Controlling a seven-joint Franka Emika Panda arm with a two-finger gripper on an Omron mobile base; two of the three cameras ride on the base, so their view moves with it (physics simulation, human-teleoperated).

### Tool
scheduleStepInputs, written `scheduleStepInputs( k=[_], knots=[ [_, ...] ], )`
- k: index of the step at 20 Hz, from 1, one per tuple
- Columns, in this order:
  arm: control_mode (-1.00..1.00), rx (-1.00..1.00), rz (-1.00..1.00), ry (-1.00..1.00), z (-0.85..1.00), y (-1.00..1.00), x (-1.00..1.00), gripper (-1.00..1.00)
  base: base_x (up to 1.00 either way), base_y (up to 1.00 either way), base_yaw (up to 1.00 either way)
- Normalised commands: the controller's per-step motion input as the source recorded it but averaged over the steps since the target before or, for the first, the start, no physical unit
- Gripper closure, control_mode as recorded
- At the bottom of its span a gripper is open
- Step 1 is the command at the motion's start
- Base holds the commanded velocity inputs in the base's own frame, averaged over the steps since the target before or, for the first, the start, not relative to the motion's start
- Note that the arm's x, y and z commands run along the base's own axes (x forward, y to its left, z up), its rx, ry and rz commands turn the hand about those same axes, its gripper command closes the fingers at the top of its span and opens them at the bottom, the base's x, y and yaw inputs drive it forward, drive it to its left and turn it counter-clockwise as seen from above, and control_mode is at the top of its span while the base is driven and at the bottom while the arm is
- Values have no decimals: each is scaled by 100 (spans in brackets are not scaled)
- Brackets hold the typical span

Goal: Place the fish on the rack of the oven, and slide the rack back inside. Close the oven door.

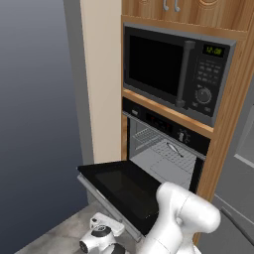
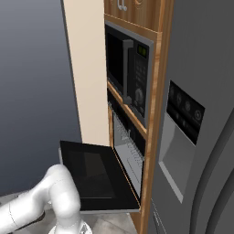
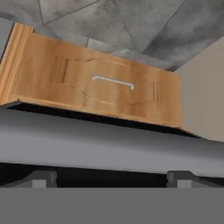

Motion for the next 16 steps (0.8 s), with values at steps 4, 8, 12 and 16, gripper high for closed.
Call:
scheduleStepInputs(
  k=[4,8,12,16],
  knots=[
    [-100,-5,-3,3,-100,-31,54,-100,0,0,0],
    [-100,-4,-8,0,-100,-46,44,-100,0,0,0],
    [-100,-6,-2,-12,-100,-7,-1,-100,0,0,0],
    [-100,-7,0,-30,-100,38,-39,-100,0,0,0]
  ],
)
